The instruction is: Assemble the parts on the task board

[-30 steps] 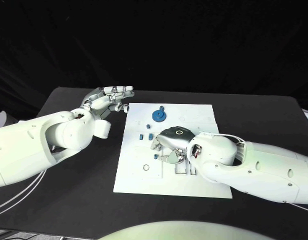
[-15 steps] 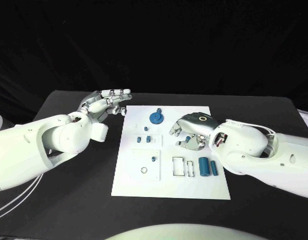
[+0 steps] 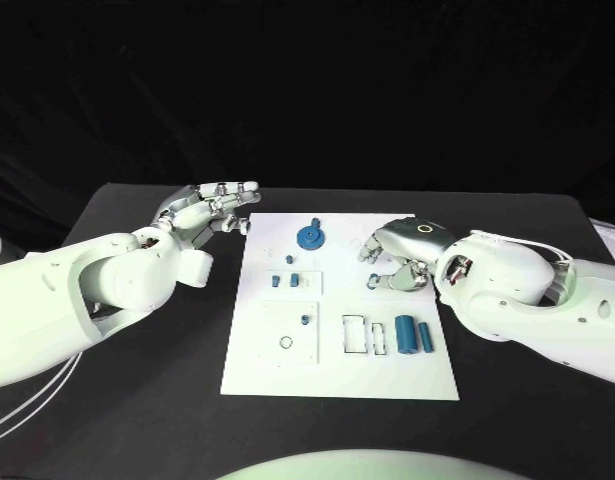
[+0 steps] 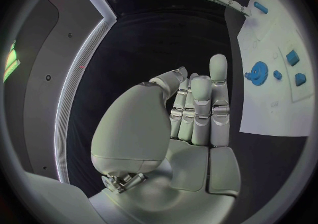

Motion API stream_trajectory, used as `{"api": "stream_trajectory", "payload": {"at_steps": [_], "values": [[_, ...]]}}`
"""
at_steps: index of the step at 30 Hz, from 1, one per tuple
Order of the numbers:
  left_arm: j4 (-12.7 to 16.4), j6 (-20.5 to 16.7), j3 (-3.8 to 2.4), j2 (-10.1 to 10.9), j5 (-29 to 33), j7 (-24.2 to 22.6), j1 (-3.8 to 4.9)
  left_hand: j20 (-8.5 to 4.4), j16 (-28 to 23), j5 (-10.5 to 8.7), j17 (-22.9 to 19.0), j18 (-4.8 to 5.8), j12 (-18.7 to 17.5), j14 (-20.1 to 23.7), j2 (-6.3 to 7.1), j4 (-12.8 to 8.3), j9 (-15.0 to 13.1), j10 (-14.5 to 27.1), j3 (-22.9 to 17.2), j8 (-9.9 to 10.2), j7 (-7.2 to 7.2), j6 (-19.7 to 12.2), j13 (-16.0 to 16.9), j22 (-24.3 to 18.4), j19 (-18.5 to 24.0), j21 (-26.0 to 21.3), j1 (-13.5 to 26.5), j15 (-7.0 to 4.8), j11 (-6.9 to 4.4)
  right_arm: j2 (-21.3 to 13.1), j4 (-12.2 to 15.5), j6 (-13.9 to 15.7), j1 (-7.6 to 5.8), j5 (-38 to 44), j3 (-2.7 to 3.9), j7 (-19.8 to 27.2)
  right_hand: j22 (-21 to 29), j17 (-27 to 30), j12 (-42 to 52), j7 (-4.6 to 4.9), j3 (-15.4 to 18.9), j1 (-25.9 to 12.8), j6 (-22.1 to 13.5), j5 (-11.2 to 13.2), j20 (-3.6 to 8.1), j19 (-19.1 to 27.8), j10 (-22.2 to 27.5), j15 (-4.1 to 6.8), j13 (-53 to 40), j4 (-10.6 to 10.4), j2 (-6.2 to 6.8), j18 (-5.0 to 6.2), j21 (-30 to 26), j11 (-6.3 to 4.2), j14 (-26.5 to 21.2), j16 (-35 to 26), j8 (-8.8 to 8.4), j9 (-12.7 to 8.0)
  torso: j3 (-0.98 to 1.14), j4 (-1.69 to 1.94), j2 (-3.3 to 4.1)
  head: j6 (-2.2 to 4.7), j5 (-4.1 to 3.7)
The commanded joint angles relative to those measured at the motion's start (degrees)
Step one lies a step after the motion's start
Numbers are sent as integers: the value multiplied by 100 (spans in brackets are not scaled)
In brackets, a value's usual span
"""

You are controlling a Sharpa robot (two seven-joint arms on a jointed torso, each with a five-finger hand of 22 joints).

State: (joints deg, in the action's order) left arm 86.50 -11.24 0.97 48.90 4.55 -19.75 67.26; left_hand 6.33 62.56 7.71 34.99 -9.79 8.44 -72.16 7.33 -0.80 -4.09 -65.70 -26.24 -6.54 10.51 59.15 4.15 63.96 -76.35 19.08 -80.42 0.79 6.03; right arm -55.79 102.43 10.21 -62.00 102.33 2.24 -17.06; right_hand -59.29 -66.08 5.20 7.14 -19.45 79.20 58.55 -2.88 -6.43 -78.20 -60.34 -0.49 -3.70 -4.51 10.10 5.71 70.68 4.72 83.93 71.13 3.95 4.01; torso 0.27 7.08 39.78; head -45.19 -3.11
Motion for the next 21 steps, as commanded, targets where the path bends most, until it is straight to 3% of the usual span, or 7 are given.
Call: {"api": "stream_trajectory", "payload": {"at_steps": [1,11,21], "values": [[11,138,-2,-5,22,-1,1,-19,-22,22,-6,-43,34,42,6,0,8,46,33,-18,2,-26,-1,-9,38,-34,29,12,11,13,-12,-286,0,45,1,-30,7,10,68,-49,24,77,71,2,28,-15,-127,34,-9,-8,-59,40,-35,-1,230,-14,16,13,-3,6,-2,-10,-4],[7,144,-1,5,22,3,1,-19,-22,22,-6,-43,34,42,6,0,8,46,33,-18,2,-26,-1,-9,38,-34,29,12,11,70,-105,-612,46,90,-5,-11,-27,1,170,-63,-45,185,337,1,55,-48,-424,64,0,-36,-171,32,-11,-33,243,20,77,42,3,2,2,-27,9],[-1,149,0,9,22,8,1,-19,-22,22,-6,-43,34,42,6,0,8,46,33,-18,2,-26,-1,-9,38,-34,29,12,11,91,-144,-637,70,174,-7,-37,-59,-1,164,-65,-161,271,473,2,77,-74,-571,89,9,-39,-247,26,12,-61,246,40,95,51,6,-1,-1,-29,-3]]}}
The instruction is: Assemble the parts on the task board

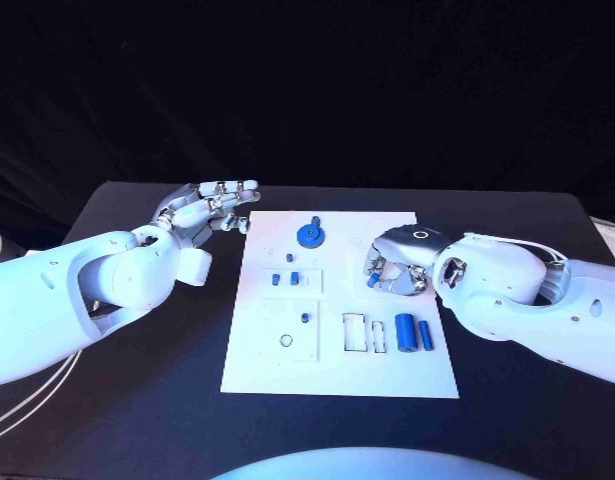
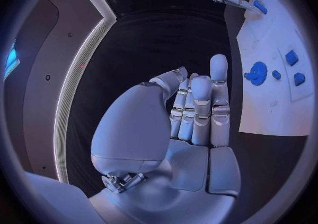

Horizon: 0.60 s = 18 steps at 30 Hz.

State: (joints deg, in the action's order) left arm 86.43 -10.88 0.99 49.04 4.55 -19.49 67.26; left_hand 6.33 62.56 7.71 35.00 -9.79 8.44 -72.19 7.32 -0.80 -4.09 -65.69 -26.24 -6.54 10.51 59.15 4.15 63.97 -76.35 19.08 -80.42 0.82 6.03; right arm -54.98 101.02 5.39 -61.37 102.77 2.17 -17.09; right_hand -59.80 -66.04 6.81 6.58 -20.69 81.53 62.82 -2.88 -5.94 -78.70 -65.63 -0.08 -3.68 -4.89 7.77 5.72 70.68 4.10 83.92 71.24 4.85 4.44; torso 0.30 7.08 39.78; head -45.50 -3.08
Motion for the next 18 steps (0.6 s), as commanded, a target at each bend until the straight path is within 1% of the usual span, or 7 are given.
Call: {"api": "stream_trajectory", "payload": {"at_steps": [1,5,8,11,15,18], "values": [[6,114,-2,-7,22,-17,1,-19,-21,22,-6,-43,34,45,6,0,8,46,34,-18,2,-27,-1,-10,38,-34,29,9,12,14,-4,-153,8,134,0,-32,-13,-3,-3,-11,-55,47,63,2,31,-28,-58,50,7,-4,-27,24,16,-3,247,30,6,8,4,-1,-1,1,-9],[4,117,-1,-9,22,-15,0,-19,-21,22,-6,-43,34,45,6,0,8,46,34,-18,2,-27,-1,-10,38,-34,29,9,12,34,-10,-89,9,135,0,-2,-40,-19,-3,-13,-101,48,145,3,43,-43,-141,66,4,-30,-70,19,35,-23,251,52,26,18,2,-1,-1,-1,-15],[2,119,-1,-11,22,-15,0,-19,-21,22,-6,-43,34,45,6,0,8,46,34,-18,2,-27,-1,-10,38,-34,29,9,12,53,-16,-32,11,134,0,13,-106,-60,10,-29,-136,47,250,4,62,-75,-253,92,-5,-53,-116,8,80,-57,261,94,61,37,-1,-3,-3,-1,-17],[0,123,-1,-13,22,-14,0,-19,-21,22,-6,-43,34,45,6,0,8,46,34,-18,2,-27,-1,-10,38,-34,29,9,12,66,-27,52,13,142,0,5,-181,-99,29,-54,-168,38,377,5,88,-110,-391,123,-16,-89,-193,-6,133,-92,271,135,108,65,-2,2,-2,-3,-31],[-1,127,0,-14,22,-9,0,-19,-21,22,-6,-43,34,45,6,0,8,46,34,-18,2,-27,-1,-10,38,-34,29,9,12,74,-41,254,15,187,0,-21,-271,-152,58,-102,-203,74,547,6,135,-155,-599,175,-35,-88,-293,-21,199,-152,284,193,179,118,-4,1,-2,-4,-30],[-3,126,0,-14,22,-8,0,-19,-21,22,-6,-43,34,45,6,0,8,46,34,-18,2,-27,-1,-10,38,-34,29,9,12,69,-43,399,15,230,1,-35,-303,-175,50,-111,-239,128,585,9,160,-171,-668,200,-36,-56,-340,-27,223,-177,288,218,195,140,-4,-1,-7,-10,-35]]}}
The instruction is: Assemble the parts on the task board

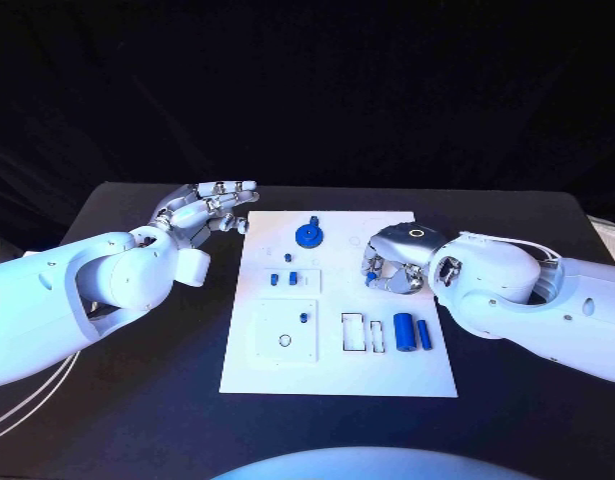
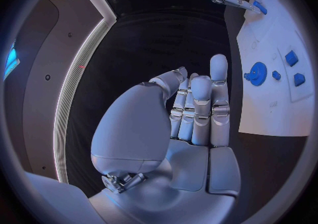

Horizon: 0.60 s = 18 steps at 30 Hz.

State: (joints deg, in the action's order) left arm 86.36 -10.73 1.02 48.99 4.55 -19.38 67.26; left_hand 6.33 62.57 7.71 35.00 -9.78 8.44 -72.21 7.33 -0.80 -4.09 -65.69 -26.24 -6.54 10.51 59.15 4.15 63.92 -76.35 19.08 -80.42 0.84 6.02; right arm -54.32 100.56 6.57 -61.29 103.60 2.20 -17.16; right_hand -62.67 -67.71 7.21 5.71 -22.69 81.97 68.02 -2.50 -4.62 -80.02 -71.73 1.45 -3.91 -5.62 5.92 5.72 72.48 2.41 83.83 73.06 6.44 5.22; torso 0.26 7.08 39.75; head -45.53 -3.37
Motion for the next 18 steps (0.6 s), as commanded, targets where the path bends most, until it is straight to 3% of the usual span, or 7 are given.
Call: {"api": "stream_trajectory", "payload": {"at_steps": [1,4,12,18], "values": [[3,111,-2,-8,22,-19,0,-19,-22,22,-7,-43,34,47,6,0,8,46,34,-18,2,-27,-1,-5,38,-34,29,7,12,-4,12,327,8,158,-1,-31,-16,-10,4,-22,-48,99,67,-28,34,-40,-68,51,-11,28,-160,-28,45,-12,297,39,37,66,-1,-1,-8,-8,-7],[1,113,-2,-8,22,-17,-1,-19,-22,22,-7,-43,34,47,6,0,8,46,34,-18,2,-27,-1,-5,38,-34,29,7,12,-48,92,452,4,149,12,-30,-20,-14,-8,-18,-57,115,70,-28,41,-42,-79,55,-8,42,-162,-30,48,-13,297,44,36,72,1,4,-7,-4,-5],[-5,120,3,-12,22,-14,-4,-19,-22,22,-7,-43,34,47,6,0,8,46,34,-18,2,-27,-1,-5,38,-34,29,7,12,-185,576,736,-65,-144,117,62,-38,-23,-78,13,-91,170,56,-28,56,-50,-82,57,6,103,-139,-36,63,-2,294,61,19,91,0,2,-6,8,4],[-2,131,4,-25,22,-15,-6,-16,-20,17,-16,-43,47,60,-3,-4,8,52,53,-26,3,-30,0,-11,44,-42,34,9,13,-26,893,760,-57,-309,136,188,-39,-24,-115,31,-108,184,40,-29,55,-50,-70,51,11,124,-129,-38,64,12,293,66,3,96,-4,9,1,-14,67]]}}
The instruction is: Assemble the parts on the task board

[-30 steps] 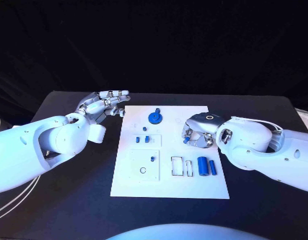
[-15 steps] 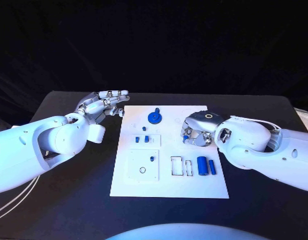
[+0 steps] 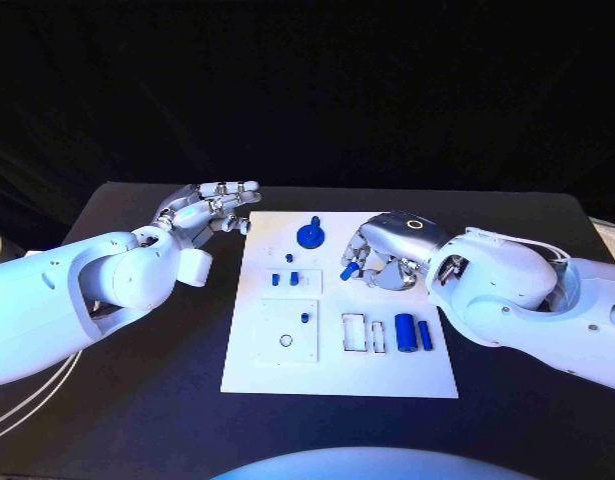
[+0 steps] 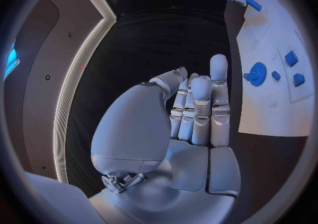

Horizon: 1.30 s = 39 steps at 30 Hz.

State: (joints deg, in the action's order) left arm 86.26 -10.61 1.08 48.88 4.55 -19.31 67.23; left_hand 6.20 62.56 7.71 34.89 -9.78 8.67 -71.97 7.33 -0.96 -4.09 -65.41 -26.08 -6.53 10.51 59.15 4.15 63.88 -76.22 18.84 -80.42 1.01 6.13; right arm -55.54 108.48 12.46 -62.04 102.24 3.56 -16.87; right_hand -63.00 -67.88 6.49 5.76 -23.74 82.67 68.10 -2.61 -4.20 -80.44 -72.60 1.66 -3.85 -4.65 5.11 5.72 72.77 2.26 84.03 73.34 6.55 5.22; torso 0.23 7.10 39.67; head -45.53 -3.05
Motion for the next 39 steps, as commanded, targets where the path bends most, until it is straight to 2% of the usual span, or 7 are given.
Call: {"api": "stream_trajectory", "payload": {"at_steps": [1,7,13,19,26,39], "values": [[8,120,-2,-15,22,-21,-3,-3,-20,17,-6,-43,24,37,-3,12,8,24,37,-26,3,-30,1,-7,31,-18,34,-8,2,152,127,166,31,-179,-5,183,-7,-5,-55,32,-9,117,25,-18,12,-9,22,28,7,32,-46,-38,36,32,272,38,-15,97,1,4,10,-21,43],[9,130,-2,-24,22,-18,-4,-3,-20,17,-6,-43,24,37,-3,12,8,24,37,-26,3,-30,1,-7,31,-18,34,-8,2,553,136,118,172,-129,-68,325,0,0,-89,47,-22,119,6,-18,8,-5,39,19,10,43,-40,-38,32,44,269,37,-34,99,-6,4,8,-55,106],[16,141,-2,-40,22,-16,-4,-3,-20,17,-6,-43,24,37,-3,12,8,24,37,-26,3,-30,1,-7,31,-18,34,-8,2,972,-60,-24,363,-84,-162,445,17,9,-115,60,-35,123,-8,-18,3,2,49,13,12,54,-38,-35,22,54,266,34,-48,101,-7,9,8,-102,176],[27,141,-2,-41,22,-15,-4,-3,-20,17,-6,-43,24,37,-3,12,8,24,37,-26,3,-30,1,-7,31,-18,34,-8,2,1221,-283,-220,470,-75,-250,504,23,20,-126,65,-38,123,-13,-19,1,5,55,10,12,58,-37,-34,18,58,263,27,-54,102,-4,1,10,-117,218],[33,140,-2,-35,22,-16,-4,-3,-20,17,-6,-43,24,37,-3,12,8,24,37,-26,3,-30,1,-7,31,-18,34,-8,2,1329,-442,-414,525,-17,-287,468,25,22,-135,70,-38,117,-18,-17,-1,7,58,7,12,60,-34,-33,17,64,262,26,-59,103,-2,-1,5,-134,227],[27,146,-2,-33,22,-16,-4,-3,-20,17,-6,-43,24,37,-3,12,8,24,37,-26,3,-30,1,-7,31,-18,34,-8,2,1370,-518,-694,536,151,-298,288,29,24,-147,73,-30,98,-18,-15,-5,10,56,1,11,56,-26,-33,14,69,260,27,-64,106,6,-6,12,-146,231]]}}
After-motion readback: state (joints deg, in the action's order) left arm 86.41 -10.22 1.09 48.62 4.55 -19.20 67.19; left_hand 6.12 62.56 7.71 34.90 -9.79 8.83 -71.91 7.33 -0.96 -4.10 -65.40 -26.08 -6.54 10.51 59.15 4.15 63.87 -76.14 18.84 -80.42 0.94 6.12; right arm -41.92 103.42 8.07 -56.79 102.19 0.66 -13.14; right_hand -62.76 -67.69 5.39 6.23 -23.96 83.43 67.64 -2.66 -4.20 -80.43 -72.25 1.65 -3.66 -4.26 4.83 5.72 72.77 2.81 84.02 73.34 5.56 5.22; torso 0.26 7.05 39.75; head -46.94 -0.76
